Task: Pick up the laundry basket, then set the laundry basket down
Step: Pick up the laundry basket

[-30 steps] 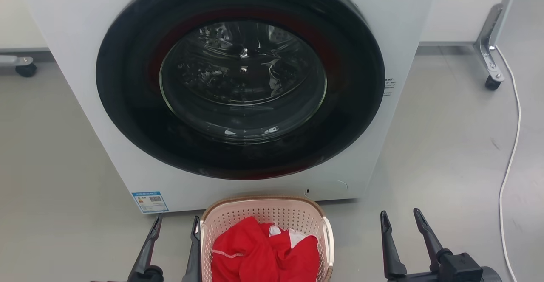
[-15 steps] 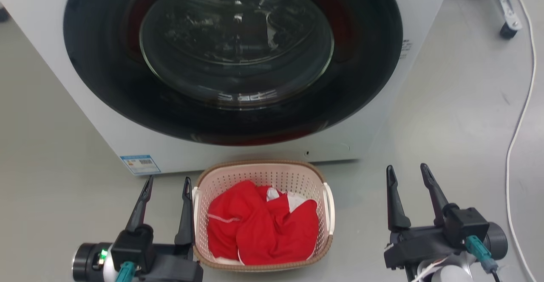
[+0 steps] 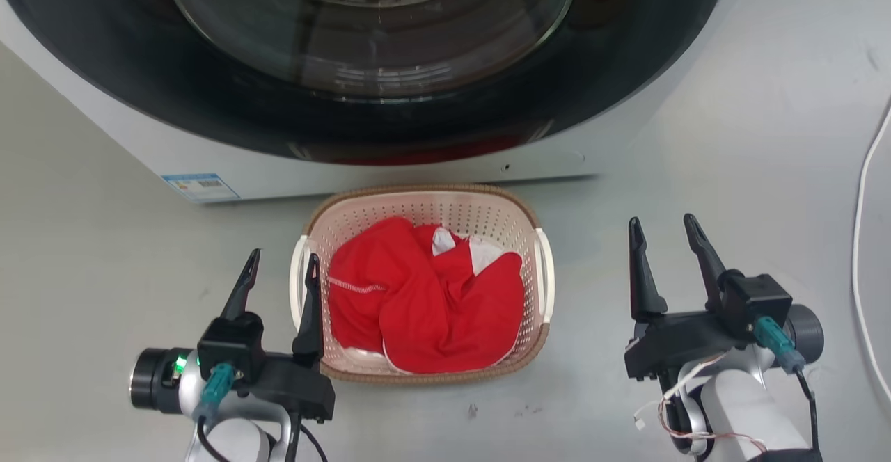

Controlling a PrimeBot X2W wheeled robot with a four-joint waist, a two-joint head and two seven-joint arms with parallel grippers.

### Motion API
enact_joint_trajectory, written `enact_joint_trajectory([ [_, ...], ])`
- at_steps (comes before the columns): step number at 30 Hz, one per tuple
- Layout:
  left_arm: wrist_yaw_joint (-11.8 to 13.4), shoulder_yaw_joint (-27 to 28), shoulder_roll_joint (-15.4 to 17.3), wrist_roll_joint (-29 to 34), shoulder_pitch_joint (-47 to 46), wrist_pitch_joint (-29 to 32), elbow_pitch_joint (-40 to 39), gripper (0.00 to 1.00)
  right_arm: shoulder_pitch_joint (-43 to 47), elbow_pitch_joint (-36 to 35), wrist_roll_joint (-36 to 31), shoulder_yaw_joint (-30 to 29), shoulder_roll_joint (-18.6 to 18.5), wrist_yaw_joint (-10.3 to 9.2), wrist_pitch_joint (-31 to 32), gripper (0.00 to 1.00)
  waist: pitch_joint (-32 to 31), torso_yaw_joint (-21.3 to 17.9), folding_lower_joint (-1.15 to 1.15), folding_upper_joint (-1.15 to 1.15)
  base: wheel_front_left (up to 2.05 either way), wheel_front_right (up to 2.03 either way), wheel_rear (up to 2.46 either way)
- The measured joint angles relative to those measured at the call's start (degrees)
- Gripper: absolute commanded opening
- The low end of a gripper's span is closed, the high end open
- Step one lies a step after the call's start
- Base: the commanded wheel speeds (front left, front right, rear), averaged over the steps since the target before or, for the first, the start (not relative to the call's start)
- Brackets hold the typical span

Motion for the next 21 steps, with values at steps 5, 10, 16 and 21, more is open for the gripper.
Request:
enact_joint_trajectory([
  [5,0.0,0.5,-0.4,-0.8,-2.6,0.3,3.1,1.00,-3.0,2.5,0.1,0.0,0.0,0.24,0.1,1.00,3.4,0.1,0.00,0.00,0.00,0.00,0.00],
  [10,0.0,1.0,-0.7,-1.3,-7.2,0.8,7.1,1.00,-7.0,5.7,0.5,0.1,0.0,0.24,0.2,1.00,8.6,0.3,0.00,0.00,0.00,0.00,0.00],
  [16,0.0,1.3,-0.9,-1.8,-11.3,1.0,10.6,1.00,-10.8,8.8,0.6,0.5,-0.1,0.24,0.3,1.00,13.7,0.6,0.00,0.00,0.00,0.00,0.00],
  [21,-0.1,1.4,-1.2,-1.8,-14.7,1.0,12.8,1.00,-13.3,10.8,1.0,1.0,-0.1,0.24,0.3,1.00,18.0,0.9,0.00,0.00,0.00,0.00,0.00],
])
